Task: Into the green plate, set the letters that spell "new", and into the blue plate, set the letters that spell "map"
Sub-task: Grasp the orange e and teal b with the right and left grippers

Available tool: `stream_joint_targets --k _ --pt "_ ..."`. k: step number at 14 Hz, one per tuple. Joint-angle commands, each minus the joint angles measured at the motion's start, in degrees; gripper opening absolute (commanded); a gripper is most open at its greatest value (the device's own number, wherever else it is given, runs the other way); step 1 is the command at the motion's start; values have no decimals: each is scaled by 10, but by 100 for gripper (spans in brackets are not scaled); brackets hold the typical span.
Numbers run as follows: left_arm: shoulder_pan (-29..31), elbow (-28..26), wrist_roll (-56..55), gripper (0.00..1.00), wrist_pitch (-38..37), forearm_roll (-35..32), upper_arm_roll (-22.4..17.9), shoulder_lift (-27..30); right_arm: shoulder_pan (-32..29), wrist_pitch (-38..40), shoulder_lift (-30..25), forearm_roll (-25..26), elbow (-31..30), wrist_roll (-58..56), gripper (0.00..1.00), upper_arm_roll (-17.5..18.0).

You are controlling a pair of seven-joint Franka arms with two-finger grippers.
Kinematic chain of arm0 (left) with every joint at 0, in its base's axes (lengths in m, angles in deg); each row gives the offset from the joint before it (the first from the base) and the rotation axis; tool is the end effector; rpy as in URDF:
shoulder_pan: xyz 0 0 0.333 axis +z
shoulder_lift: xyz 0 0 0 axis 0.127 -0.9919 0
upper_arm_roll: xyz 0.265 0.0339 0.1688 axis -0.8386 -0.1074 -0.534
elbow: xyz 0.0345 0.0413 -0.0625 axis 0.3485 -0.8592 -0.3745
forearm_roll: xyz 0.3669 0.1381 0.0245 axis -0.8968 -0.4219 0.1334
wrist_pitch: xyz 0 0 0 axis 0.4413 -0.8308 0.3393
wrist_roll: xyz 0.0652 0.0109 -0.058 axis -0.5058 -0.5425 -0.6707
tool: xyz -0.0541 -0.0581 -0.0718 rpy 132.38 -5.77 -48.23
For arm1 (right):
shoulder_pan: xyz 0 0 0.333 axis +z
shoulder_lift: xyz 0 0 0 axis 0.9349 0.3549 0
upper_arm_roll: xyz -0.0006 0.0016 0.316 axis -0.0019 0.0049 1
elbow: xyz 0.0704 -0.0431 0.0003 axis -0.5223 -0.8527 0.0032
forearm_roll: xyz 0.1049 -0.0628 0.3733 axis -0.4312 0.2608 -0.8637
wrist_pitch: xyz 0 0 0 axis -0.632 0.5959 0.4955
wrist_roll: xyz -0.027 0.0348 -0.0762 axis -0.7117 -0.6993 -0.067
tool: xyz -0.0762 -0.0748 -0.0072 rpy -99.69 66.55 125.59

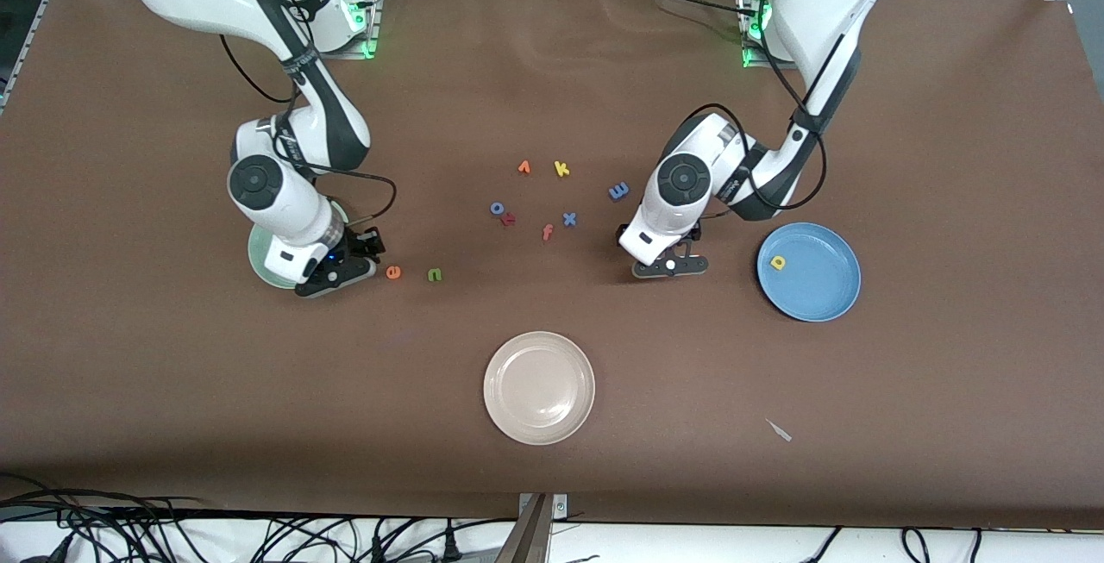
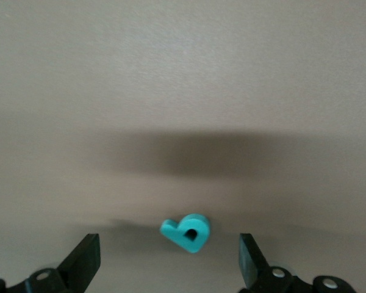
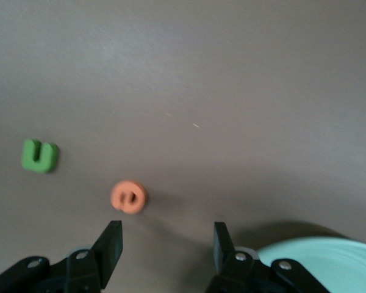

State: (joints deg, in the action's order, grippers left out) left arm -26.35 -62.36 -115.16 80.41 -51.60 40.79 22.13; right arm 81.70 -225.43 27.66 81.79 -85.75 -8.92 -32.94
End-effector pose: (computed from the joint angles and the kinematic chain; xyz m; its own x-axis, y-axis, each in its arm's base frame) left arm 0.5317 -0.3406 0.1869 0.9886 0.1115 -0.1007 0.1078 -0.9933 -0.0414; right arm 0.5781 0.1793 0.2131 0.9354 0.3509 0.0435 0.3519 -0.9359 -0.0163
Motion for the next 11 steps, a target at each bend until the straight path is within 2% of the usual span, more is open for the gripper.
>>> stream_joint_targets --k 1,6,11 --pt "-3 19 -19 98 16 -14 -3 -23 13 -21 32 -9 25 33 68 0" --pt "-6 17 -18 75 15 -17 -3 -28 24 -52 50 -10 25 48 68 0" --pt "-12 15 -16 67 10 -18 -3 -28 32 -54 57 -10 25 70 68 0"
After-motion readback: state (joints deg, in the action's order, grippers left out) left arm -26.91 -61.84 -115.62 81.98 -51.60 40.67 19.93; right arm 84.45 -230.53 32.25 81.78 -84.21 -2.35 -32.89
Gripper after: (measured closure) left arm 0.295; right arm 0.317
